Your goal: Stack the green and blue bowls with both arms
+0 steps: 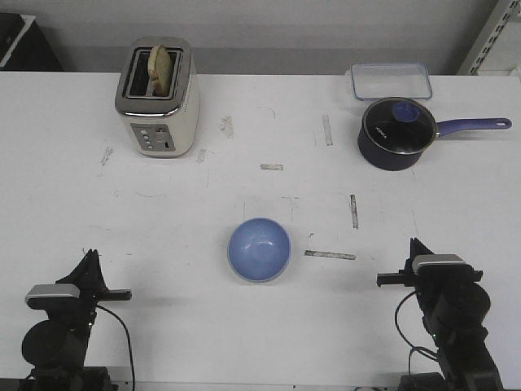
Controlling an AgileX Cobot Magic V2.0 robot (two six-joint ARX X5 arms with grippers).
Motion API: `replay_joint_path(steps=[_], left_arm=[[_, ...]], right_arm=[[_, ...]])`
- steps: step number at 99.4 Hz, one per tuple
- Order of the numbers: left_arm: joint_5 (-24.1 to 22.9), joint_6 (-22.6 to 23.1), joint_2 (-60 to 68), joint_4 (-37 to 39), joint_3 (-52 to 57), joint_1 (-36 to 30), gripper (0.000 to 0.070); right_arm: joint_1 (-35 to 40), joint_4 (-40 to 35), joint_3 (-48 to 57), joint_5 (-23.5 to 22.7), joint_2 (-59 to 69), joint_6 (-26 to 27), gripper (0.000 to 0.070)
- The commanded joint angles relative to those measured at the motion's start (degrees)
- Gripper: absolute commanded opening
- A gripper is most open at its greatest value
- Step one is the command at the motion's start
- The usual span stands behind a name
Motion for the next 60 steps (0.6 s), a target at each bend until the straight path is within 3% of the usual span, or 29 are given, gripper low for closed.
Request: replay_joint_path(steps=[1, 26, 60], left_arm=[[-0.1, -0.9, -1.2, 3.1, -3.3, 0.2, 0.0001], [-0.1, -0.7, -2.4, 11.0, -13.3, 0.4, 0.0001], [0.0, -0.5, -2.3, 11.2, -13.1, 0.4, 0.0001]], right_arm=[[0.1, 0.7, 0.5, 0.0, 0.1, 1.0, 0.0], [0.1, 0.7, 0.5, 0.0, 0.1, 1.0, 0.0], [0.1, 0.8, 0.5, 0.0, 0.1, 1.0, 0.0]])
